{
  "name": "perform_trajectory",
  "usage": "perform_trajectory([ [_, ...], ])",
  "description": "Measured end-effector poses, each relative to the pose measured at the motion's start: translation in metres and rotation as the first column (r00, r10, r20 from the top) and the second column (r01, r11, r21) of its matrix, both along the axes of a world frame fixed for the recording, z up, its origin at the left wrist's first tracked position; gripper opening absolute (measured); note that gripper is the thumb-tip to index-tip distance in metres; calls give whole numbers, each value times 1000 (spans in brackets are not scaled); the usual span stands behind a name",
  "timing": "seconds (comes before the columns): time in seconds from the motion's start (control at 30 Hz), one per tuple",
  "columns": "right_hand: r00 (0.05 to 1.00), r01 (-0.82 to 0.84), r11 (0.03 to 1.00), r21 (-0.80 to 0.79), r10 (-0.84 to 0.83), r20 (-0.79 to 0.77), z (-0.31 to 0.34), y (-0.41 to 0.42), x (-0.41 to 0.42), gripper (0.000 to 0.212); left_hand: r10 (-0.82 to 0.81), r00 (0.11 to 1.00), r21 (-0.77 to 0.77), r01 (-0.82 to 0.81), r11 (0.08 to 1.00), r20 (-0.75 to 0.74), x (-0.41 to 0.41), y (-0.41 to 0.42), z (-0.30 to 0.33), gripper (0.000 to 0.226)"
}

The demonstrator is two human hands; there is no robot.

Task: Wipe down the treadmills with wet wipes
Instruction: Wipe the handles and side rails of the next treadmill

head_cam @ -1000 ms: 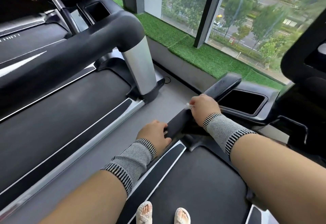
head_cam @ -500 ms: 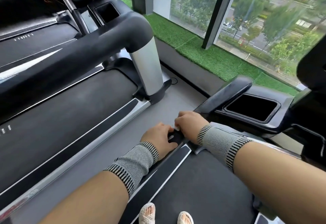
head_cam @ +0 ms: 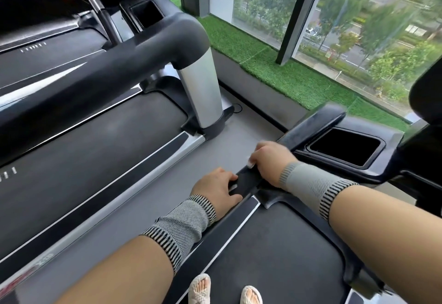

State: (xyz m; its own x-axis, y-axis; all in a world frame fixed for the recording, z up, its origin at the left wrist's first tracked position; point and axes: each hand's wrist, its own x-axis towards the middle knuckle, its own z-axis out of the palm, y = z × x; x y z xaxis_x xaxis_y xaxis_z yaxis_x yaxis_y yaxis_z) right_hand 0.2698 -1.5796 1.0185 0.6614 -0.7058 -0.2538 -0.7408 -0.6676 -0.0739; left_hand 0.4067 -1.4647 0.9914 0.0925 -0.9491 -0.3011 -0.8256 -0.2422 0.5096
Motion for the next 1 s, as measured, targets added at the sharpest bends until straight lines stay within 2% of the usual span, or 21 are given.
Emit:
perform_trajectory([
  [0.07,993,-115,991,66,115,0,-2,9,1,35,1,1000,4,-1,1000,-4,1,-1,0,52],
  [0.17,992,129,991,-44,-129,5,3,-14,-14,33,-8,1000,-3,8,1000,-2,0,0,0,52],
  [0.2,988,152,986,-67,-151,20,2,-14,-15,33,-6,1000,-4,6,1000,-1,0,0,-1,52],
  [0.3,998,-33,998,48,30,49,-5,5,-7,36,-1,1000,3,1,1000,-3,1,-1,0,52],
  [0.33,997,-44,997,60,40,63,-4,5,-7,36,-1,1000,2,1,1000,-4,2,-1,0,52],
  [0.43,976,218,974,-55,-216,34,2,-12,-19,32,-6,1000,-2,6,1000,-6,1,-1,1,52],
  [0.47,974,224,971,-77,-222,38,0,-10,-19,31,-5,1000,-2,5,1000,-5,0,0,0,52],
  [0.57,999,27,999,33,-28,32,-2,15,-10,31,2,1000,3,-2,1000,-5,1,-1,0,52],
  [0.6,999,15,999,33,-16,40,0,14,-11,31,4,1000,5,-4,1000,-8,1,-1,0,52],
  [0.7,980,197,977,-85,-198,-1,7,-5,-24,31,11,1000,-2,-11,1000,-16,0,1,0,51],
  [0.73,981,191,977,-89,-192,8,7,0,-23,31,14,1000,-4,-14,1000,-15,-1,2,-1,52],
  [0.83,1000,-26,999,41,26,4,0,26,-11,29,24,999,2,-23,1000,-21,0,1,-1,52],
  [0.87,1000,-15,1000,22,14,24,1,25,-12,28,25,999,3,-25,1000,-22,1,1,0,52],
  [0.97,982,189,978,-87,-187,28,3,8,-22,26,21,1000,0,-21,1000,-9,-1,2,0,52],
  [1.0,985,171,982,-82,-168,43,1,12,-20,26,24,1000,-1,-24,1000,-7,-1,3,0,52],
])
